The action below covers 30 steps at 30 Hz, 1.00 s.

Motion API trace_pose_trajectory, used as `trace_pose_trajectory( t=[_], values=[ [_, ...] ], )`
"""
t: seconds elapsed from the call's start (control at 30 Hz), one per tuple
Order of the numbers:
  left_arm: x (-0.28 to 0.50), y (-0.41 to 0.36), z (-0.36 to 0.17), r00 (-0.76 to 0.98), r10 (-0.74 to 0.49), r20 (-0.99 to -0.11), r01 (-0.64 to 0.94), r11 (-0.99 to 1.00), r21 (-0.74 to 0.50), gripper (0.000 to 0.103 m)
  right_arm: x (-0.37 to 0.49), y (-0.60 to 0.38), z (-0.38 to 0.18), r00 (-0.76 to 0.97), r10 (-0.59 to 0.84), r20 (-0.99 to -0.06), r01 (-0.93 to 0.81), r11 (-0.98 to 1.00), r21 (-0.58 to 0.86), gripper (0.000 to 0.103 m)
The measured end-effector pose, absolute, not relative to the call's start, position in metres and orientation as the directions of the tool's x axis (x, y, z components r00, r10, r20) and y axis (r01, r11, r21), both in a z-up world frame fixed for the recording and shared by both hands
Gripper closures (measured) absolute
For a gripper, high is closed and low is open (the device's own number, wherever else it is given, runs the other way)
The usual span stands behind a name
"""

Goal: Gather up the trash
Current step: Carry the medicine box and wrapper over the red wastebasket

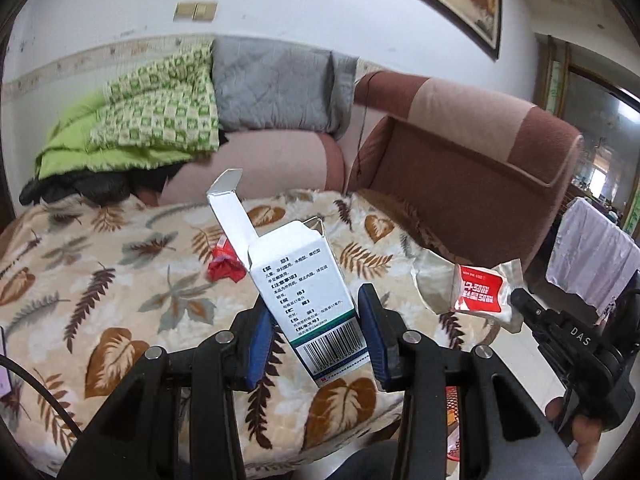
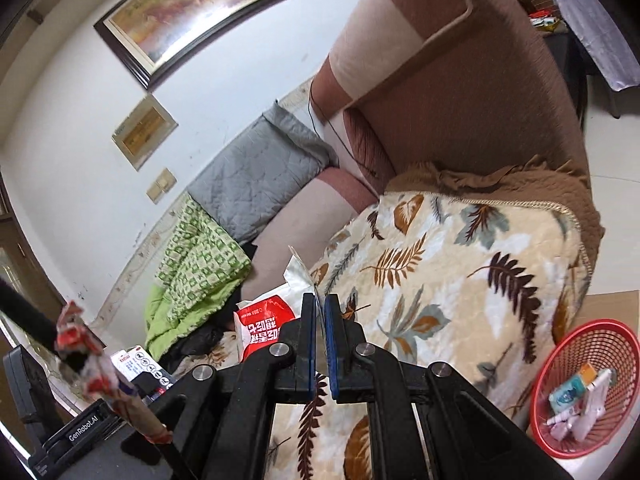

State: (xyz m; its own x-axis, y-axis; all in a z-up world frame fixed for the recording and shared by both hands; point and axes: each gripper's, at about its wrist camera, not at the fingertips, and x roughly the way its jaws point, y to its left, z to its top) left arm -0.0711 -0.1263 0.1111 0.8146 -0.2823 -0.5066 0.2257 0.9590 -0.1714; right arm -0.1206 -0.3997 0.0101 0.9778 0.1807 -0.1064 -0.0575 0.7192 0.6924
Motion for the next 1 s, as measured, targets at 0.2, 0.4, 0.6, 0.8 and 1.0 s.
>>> trace_pose_trajectory(
  t=[0.2, 0.4, 0.6, 0.8, 1.0],
  values=[
    [-0.105, -0.134, 0.135, 0.834, -0.307, -0.458, 0.265, 0.952, -0.155, 0.063, -0.154, -0.402, 0.020, 0.985, 0.157, -0.077, -0.064, 0.733, 0.678, 0.098],
    [-0.121, -0.143, 0.142, 0.833, -0.328, -0.446, 0.292, 0.944, -0.150, 0.063, -0.173, -0.407, 0.024, 0.988, 0.144, -0.061, -0.066, 0.738, 0.672, 0.098],
    [-0.130, -0.152, 0.144, 0.831, -0.340, -0.441, 0.312, 0.940, -0.138, 0.063, -0.188, -0.417, 0.024, 0.992, 0.115, -0.051, -0.050, 0.738, 0.673, 0.098],
    [-0.135, -0.161, 0.143, 0.823, -0.353, -0.444, 0.330, 0.935, -0.131, 0.063, -0.201, -0.427, 0.022, 0.995, 0.088, -0.052, -0.030, 0.740, 0.672, 0.098],
    [-0.141, -0.179, 0.142, 0.810, -0.376, -0.449, 0.365, 0.924, -0.116, 0.063, -0.218, -0.442, 0.021, 0.998, 0.039, -0.052, 0.006, 0.743, 0.669, 0.098]
  ],
)
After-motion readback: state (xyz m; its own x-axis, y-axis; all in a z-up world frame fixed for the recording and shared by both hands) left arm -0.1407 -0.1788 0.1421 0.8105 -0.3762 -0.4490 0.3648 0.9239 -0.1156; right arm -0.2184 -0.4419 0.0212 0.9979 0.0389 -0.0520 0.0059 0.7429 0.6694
